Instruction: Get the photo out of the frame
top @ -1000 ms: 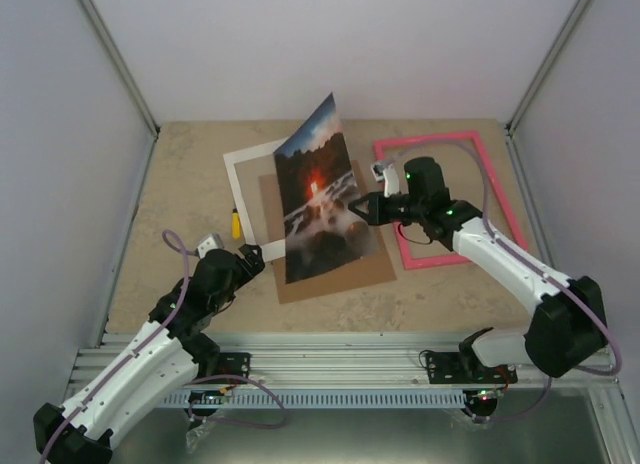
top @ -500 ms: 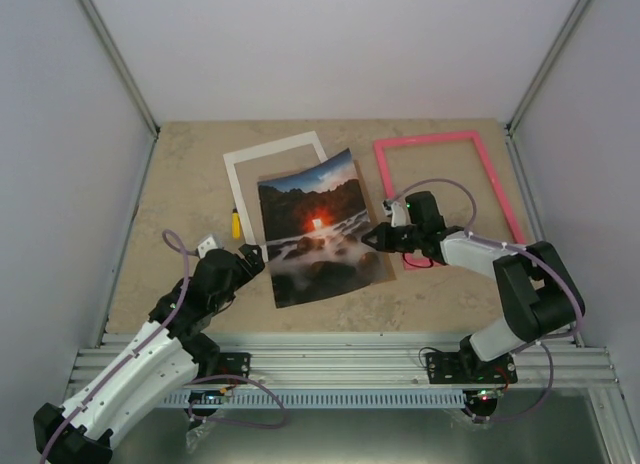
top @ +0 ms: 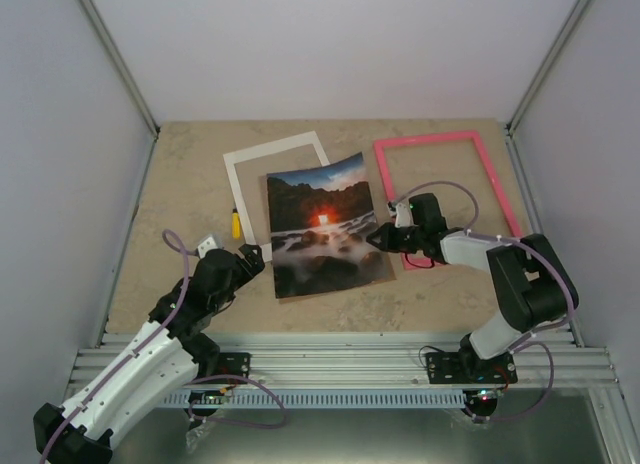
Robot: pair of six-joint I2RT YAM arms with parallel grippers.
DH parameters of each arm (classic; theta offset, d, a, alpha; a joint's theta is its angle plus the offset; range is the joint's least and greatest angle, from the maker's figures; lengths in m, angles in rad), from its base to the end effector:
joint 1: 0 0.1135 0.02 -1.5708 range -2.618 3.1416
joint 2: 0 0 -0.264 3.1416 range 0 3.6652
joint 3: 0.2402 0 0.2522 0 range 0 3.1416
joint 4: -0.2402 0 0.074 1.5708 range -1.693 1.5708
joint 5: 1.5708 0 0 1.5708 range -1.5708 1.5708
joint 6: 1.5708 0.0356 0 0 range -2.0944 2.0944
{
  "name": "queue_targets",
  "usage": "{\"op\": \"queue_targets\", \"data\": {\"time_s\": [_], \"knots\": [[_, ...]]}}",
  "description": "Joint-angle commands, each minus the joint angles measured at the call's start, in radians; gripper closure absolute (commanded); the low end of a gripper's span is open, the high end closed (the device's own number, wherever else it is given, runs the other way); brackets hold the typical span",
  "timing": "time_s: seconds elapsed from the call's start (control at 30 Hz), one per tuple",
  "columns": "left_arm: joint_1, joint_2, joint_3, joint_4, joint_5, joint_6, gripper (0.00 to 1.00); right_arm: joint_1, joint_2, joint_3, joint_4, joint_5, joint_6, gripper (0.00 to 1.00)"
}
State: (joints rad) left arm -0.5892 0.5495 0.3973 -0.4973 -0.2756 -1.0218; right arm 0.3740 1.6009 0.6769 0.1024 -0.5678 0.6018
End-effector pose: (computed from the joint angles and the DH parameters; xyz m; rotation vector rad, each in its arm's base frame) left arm 0.1154 -0.0655 0.2081 -0.6344 2.1654 -0.5894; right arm 0.2669 0.1253 0.1419 -0.0008 2.5300 1.1111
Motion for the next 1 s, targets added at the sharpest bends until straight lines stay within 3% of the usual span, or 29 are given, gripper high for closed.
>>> {"op": "queue_targets", "data": {"time_s": [0.0,0.1,0.27,0.5,0.83,0.97], "knots": [[-0.004,-0.006,0.026,-0.007,-0.007,0.002,0.01,-0.014,0.016,-0.01,-0.006,0.012,-0.028,0.92],[-0.004,-0.006,0.03,-0.009,-0.007,0.003,0.01,-0.017,0.005,-0.011,-0.021,0.018,-0.038,0.85],[-0.004,-0.007,0.051,-0.029,-0.017,0.007,0.01,-0.021,-0.053,-0.003,-0.089,0.063,-0.077,0.63],[-0.004,-0.03,0.076,-0.058,-0.035,0.011,0.01,-0.035,-0.226,-0.003,-0.251,0.234,-0.148,0.39],[-0.004,-0.081,0.142,-0.108,-0.111,0.043,0.01,-0.047,-0.678,-0.034,-0.381,0.569,-0.232,0.04],[-0.004,-0.104,0.133,-0.082,-0.139,0.048,0.01,-0.047,-0.855,-0.082,-0.371,0.689,-0.252,0.02]]}}
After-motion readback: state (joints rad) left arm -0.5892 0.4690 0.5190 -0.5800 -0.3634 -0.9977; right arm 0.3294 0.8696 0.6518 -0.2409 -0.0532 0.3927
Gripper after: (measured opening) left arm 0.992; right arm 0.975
